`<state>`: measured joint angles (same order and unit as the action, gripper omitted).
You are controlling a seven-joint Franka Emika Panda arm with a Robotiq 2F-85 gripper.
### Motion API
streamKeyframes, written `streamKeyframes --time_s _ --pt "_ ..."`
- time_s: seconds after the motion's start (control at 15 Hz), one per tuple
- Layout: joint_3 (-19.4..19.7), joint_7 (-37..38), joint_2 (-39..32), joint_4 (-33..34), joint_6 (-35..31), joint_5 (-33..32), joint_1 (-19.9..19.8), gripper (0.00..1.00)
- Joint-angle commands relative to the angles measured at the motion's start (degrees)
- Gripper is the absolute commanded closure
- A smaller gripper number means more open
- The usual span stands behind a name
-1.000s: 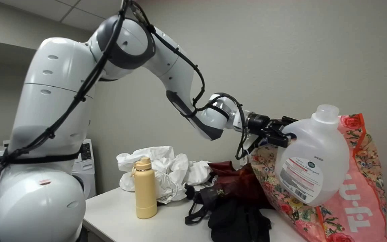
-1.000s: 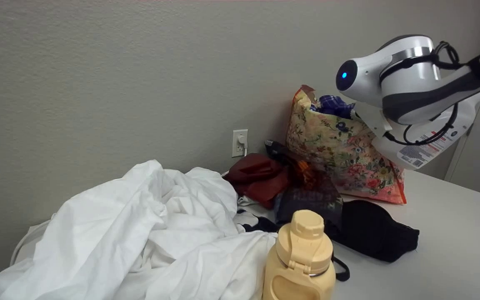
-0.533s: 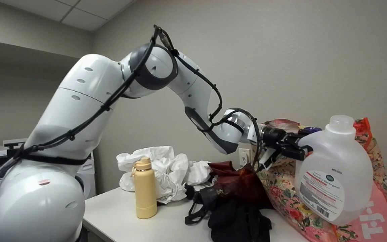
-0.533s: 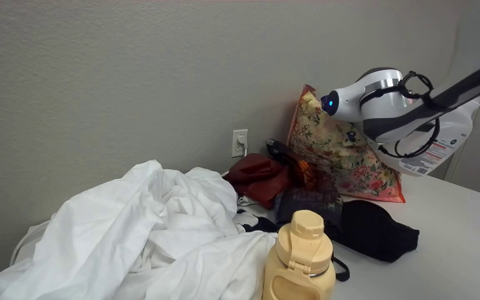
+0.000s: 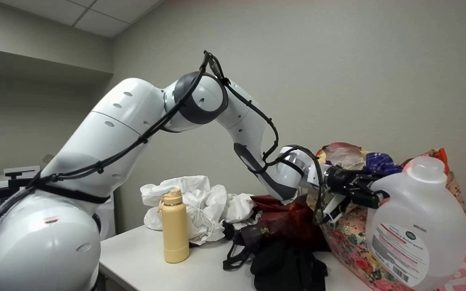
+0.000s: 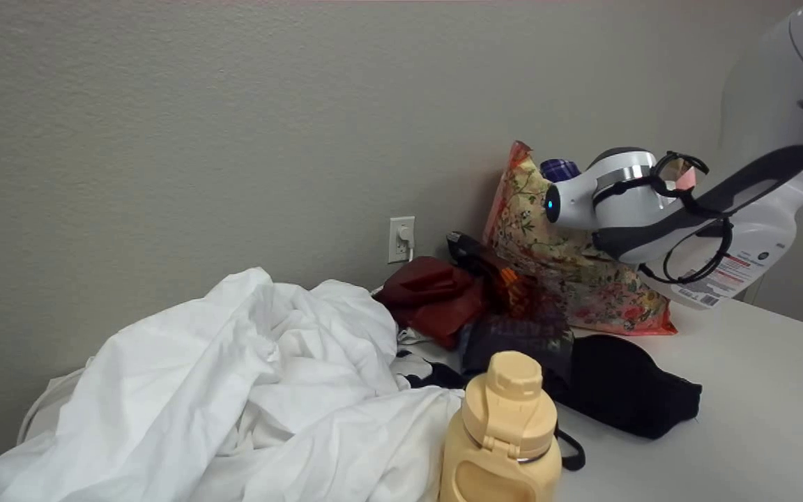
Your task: Move the jug to the right near the laundry
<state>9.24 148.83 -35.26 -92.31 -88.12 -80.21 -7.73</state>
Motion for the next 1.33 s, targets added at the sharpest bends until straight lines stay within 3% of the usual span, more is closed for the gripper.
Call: streamKeyframes --time_s 0.0,1.27 --pt "0.85 0.00 -3.27 2.49 2.19 -1.57 -0.61 0.99" --pt "1.14 0.05 -5.73 -3.67 3.62 -1.15 -2.65 0.99"
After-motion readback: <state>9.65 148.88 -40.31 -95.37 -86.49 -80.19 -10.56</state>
